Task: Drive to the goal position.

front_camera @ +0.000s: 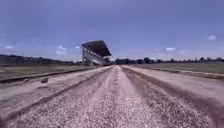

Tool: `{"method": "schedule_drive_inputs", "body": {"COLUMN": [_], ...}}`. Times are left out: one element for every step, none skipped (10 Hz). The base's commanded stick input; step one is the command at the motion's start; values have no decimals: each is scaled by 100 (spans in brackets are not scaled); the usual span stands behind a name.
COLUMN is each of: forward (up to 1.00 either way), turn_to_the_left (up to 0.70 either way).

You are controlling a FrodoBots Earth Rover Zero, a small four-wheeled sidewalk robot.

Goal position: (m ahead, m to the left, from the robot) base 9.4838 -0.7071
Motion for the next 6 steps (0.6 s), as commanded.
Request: {"method": "schedule_drive_inputs", "body": {"forward": [100, 100, 100, 100, 100, 100], "turn_to_the_left": [0, 0, 0, 0, 0, 0]}}
